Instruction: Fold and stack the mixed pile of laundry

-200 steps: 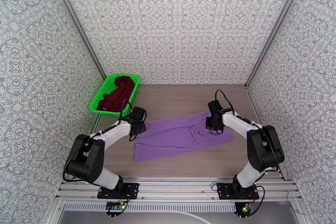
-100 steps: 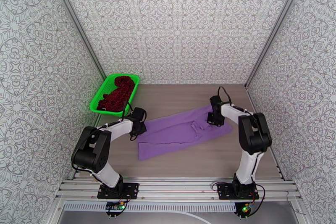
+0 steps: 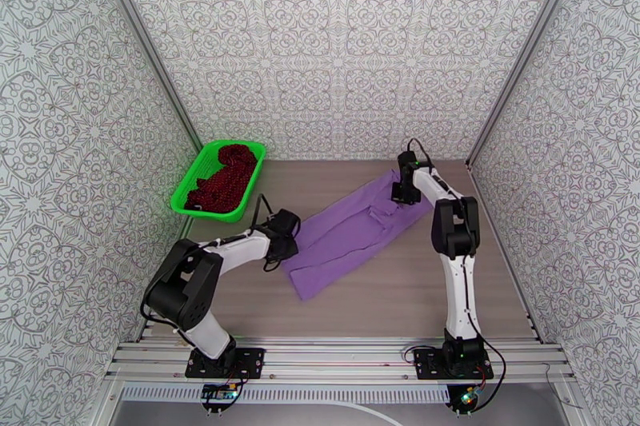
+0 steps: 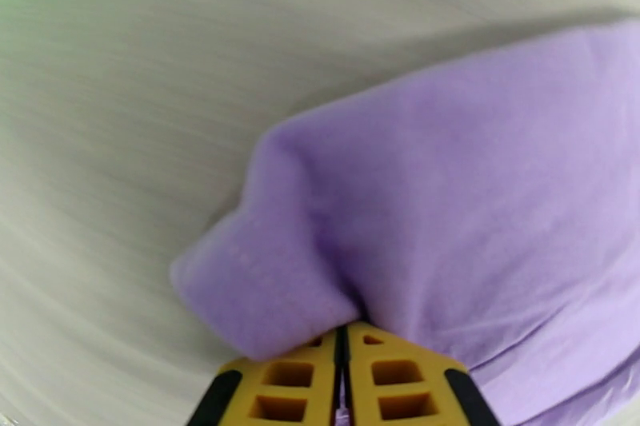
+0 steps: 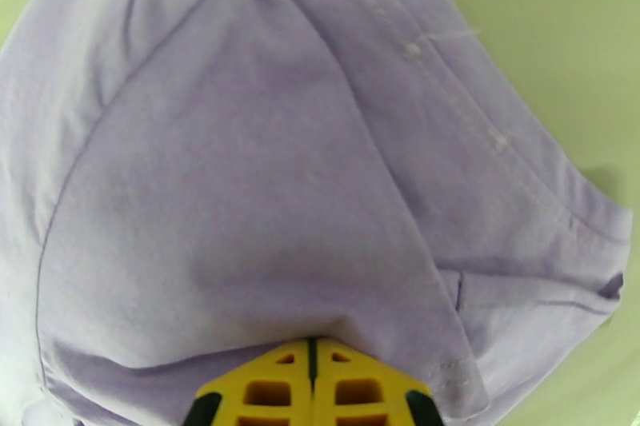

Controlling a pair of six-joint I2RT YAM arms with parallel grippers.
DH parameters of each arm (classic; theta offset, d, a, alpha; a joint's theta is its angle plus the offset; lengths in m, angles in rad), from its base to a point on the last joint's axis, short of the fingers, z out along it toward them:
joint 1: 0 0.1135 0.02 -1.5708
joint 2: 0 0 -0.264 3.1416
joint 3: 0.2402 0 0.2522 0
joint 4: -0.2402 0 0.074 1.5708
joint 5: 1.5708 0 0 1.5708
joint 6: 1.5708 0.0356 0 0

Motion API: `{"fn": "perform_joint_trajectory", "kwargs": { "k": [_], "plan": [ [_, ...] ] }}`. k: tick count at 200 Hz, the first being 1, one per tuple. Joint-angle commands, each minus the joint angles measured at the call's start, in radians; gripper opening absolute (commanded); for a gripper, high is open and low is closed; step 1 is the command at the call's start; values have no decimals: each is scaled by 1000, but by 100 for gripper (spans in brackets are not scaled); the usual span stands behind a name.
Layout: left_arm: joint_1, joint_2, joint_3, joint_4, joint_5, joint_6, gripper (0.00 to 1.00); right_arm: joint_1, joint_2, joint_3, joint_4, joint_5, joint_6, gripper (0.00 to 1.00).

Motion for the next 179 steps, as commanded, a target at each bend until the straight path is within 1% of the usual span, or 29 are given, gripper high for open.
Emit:
{"fn": "perform_joint_trajectory", "kwargs": {
  "k": [1,11,31,39,48,72,85,94,109,128,139,158,179],
  "plan": [
    [-49,34,-31,-178,83,-59,10,-17,33,79,-82,-13,-64,3],
    [-48,2,-12,-225,57,-59,13,-16,-6,57,-71,-19,-79,5],
    [-29,-70,56,-341,-21,-38,25,-17,-125,-35,-8,-57,-103,13],
    [-12,-93,94,-390,-53,-23,32,-17,-169,-77,12,-74,-108,15],
    [7,-117,138,-440,-86,-2,36,-17,-226,-115,25,-97,-114,17],
    [54,-161,253,-532,-148,48,42,-13,-395,-254,68,-150,-116,22],
    [76,-174,279,-551,-150,65,43,-1,-495,-353,87,-175,-112,26],
    [93,-180,275,-547,-132,71,44,17,-564,-428,100,-191,-107,30],
    [122,-183,231,-504,-70,78,46,67,-679,-570,126,-210,-95,37],
    [159,-179,146,-394,35,78,51,158,-804,-738,163,-204,-66,45],
    [175,-174,101,-327,95,72,51,213,-858,-813,178,-189,-47,48],
    [179,-163,50,-234,156,58,55,296,-913,-889,183,-164,-13,51],
    [177,-158,23,-170,179,46,59,371,-954,-938,177,-112,18,54]
  ]
}}
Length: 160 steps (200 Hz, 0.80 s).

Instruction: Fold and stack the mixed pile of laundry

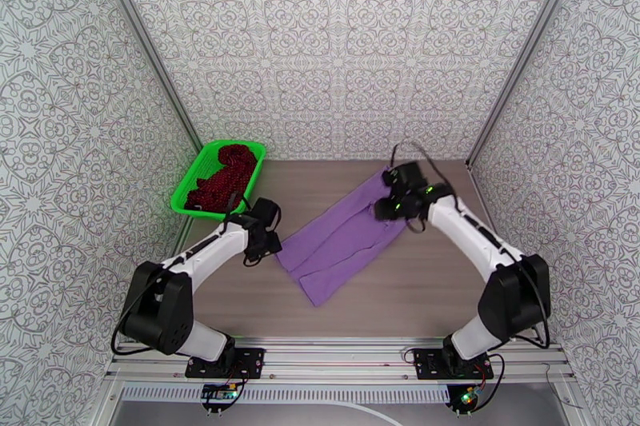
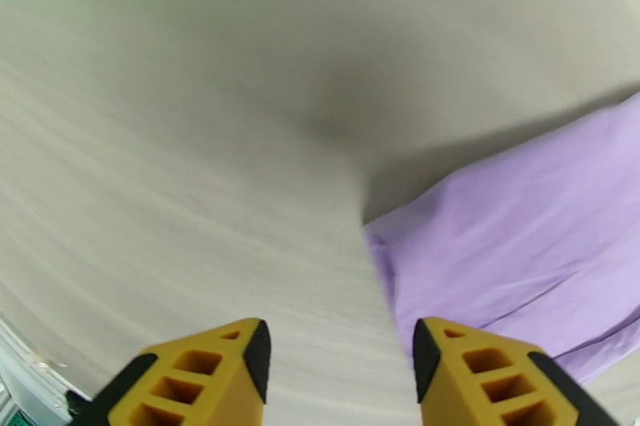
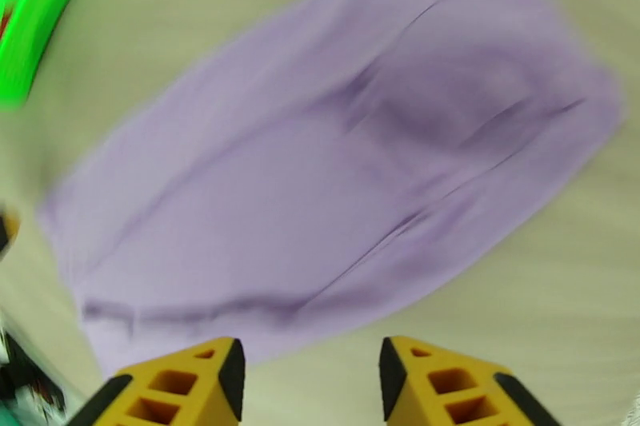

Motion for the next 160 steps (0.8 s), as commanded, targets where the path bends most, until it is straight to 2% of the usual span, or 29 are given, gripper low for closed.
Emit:
{"fn": "perform_joint_trajectory", "kwargs": {
  "k": [1,18,65,127,145,160],
  "plan": [
    [2,6,-27,145,93,-12,60,62,-56,-60,11,60,61,54],
    [1,1,-46,183,98,-19,64,106,-75,-101,17,75,92,56],
    [18,44,-80,235,105,-10,65,231,-54,-166,64,76,157,60],
    [26,175,-81,303,119,12,65,404,64,-86,58,82,170,63],
    [28,211,-72,330,131,23,57,471,118,-54,49,88,148,65],
    [28,239,-62,351,151,29,46,526,155,-44,55,100,122,67]
  ]
}}
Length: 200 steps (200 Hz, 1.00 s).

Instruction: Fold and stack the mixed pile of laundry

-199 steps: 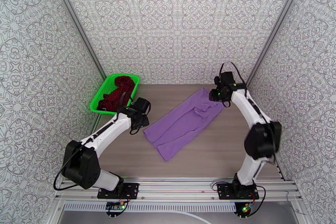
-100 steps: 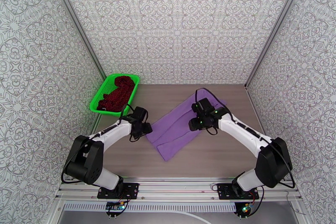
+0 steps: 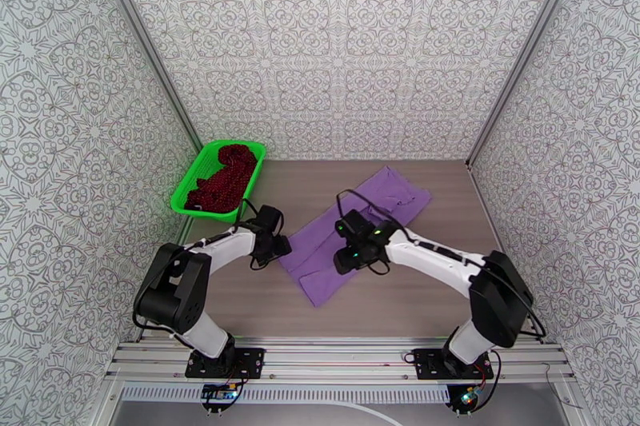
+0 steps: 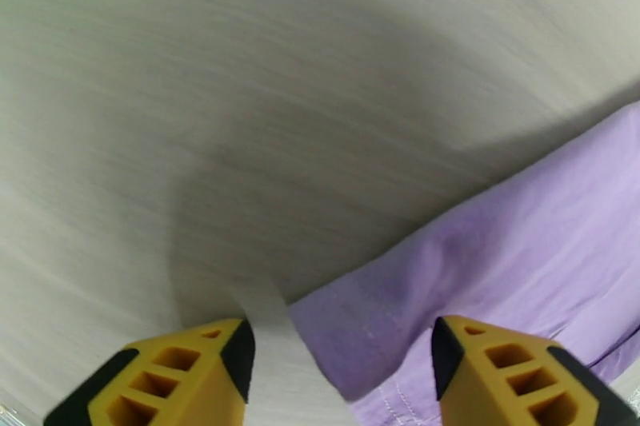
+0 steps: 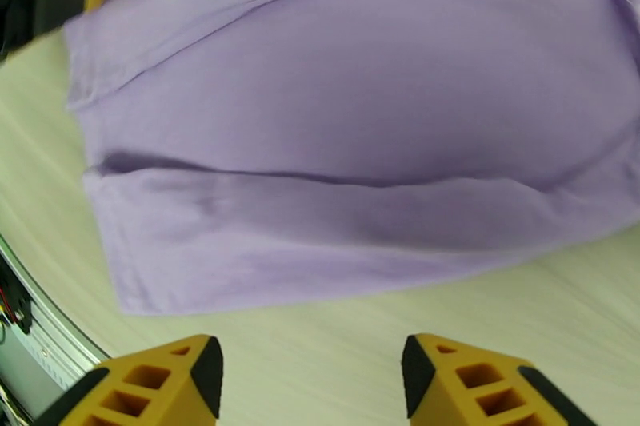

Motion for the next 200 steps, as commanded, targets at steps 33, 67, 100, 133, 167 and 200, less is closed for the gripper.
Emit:
{"fn": "perform_joint_trajectory", "kwargs": {
  "k": [33,67,100,133,167,200],
  "plan": [
    [-1,144,-2,166,105,27,26,188,107,50,38,46,-75,73],
    [-11,148,-9,190,124,25,10,264,141,64,76,61,-82,76],
    [-23,149,-18,206,136,18,0,304,204,117,75,84,-61,76],
    [-25,145,-32,216,138,14,0,319,258,151,86,98,-45,73],
    [-24,146,-43,221,142,15,0,336,333,206,57,103,-46,68],
    [-21,140,-54,226,144,15,0,342,390,234,22,109,-37,59]
  ]
}}
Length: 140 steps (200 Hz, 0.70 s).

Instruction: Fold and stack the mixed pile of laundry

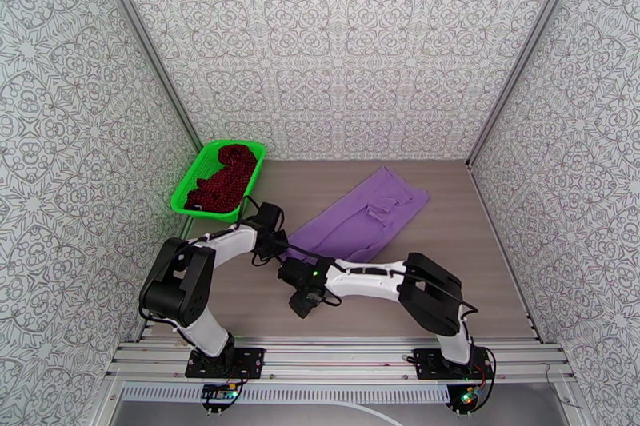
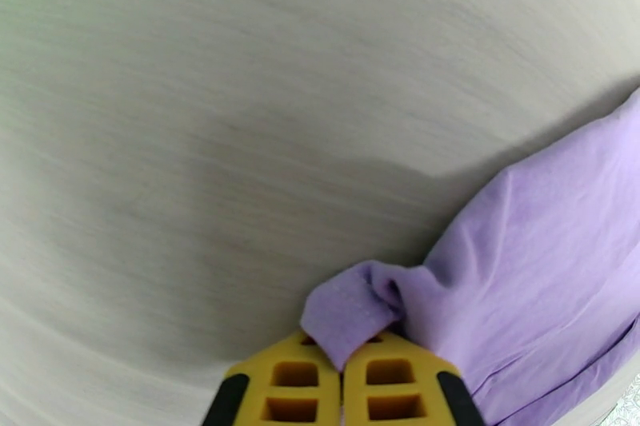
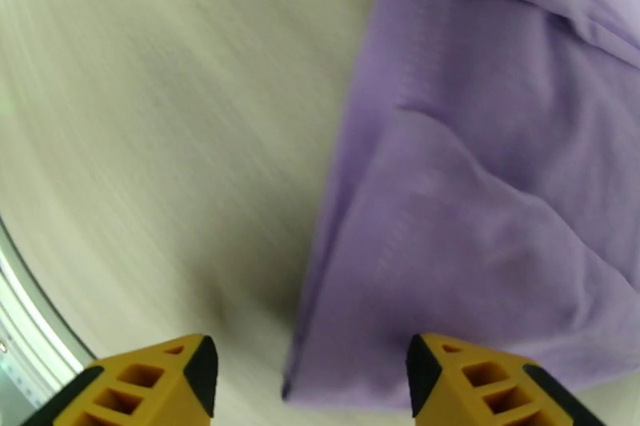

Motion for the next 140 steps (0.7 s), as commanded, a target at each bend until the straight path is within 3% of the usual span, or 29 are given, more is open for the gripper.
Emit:
{"fn": "perform_joint_trajectory", "kwargs": {
  "k": [1,29,69,82,110,140],
  "plan": [
    [-24,101,-61,131,91,-7,0,11,42,37,-43,26,19,59],
    [-21,89,-69,128,93,-6,0,11,62,32,-58,43,32,35],
    [-25,52,-83,117,103,-4,0,11,86,40,-69,87,46,14],
    [-28,30,-98,111,106,-4,0,11,92,43,-64,108,49,0],
    [-28,-29,-157,103,110,-10,0,11,87,33,-46,124,52,0],
    [-20,-132,-210,41,101,-9,0,26,43,28,-31,37,16,0]
  ]
}}
